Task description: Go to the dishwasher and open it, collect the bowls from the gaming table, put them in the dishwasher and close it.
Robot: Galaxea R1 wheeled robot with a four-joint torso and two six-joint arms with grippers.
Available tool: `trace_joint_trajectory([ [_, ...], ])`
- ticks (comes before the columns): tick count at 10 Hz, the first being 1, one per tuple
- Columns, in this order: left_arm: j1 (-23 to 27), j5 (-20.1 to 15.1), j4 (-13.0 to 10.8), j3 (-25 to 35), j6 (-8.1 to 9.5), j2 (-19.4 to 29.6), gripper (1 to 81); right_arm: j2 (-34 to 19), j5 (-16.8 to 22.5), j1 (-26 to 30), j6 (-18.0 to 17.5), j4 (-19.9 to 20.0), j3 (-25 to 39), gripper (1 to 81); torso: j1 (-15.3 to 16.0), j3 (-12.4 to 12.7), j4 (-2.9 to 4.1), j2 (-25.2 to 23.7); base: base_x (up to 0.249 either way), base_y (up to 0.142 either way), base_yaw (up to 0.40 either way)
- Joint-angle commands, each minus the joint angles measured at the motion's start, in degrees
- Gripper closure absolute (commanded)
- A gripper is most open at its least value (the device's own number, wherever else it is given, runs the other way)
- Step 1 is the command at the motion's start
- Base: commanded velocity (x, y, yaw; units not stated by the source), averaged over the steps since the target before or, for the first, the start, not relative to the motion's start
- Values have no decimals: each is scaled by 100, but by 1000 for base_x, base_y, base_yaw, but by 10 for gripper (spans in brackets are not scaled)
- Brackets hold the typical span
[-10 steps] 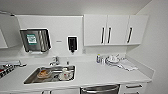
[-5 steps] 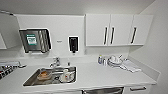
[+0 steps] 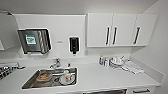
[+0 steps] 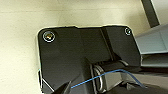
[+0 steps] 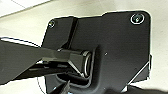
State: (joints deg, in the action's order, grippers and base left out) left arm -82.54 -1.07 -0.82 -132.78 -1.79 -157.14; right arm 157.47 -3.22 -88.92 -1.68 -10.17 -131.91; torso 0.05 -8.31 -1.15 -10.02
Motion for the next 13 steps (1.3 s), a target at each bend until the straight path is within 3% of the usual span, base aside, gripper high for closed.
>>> trace_joint_trajectory([
  [1,366,-271,11,59,-58,94,10,-116,260,308,10,-47,53,10,0,0,0,0,83,0,0],
  [6,374,-271,20,50,-58,51,10,-108,252,300,1,-12,44,10,5,-2,0,0,50,0,0],
  [9,322,-245,20,198,3,181,10,-116,453,282,-69,24,79,10,2,-2,0,2,0,0,0],
  [10,252,-33,20,595,-5,481,10,-187,524,282,-69,24,185,10,2,-2,0,0,0,0,0],
  [11,155,474,-6,1268,-5,988,10,-431,612,282,-78,32,508,10,2,-2,0,2,0,0,0],
  [12,120,757,-41,1831,-5,1462,10,-790,612,290,-78,32,972,10,2,-2,0,2,0,0,0],
  [13,120,775,-41,2116,3,1729,10,-1109,621,308,-87,41,1389,10,2,-2,0,2,0,0,0],
])
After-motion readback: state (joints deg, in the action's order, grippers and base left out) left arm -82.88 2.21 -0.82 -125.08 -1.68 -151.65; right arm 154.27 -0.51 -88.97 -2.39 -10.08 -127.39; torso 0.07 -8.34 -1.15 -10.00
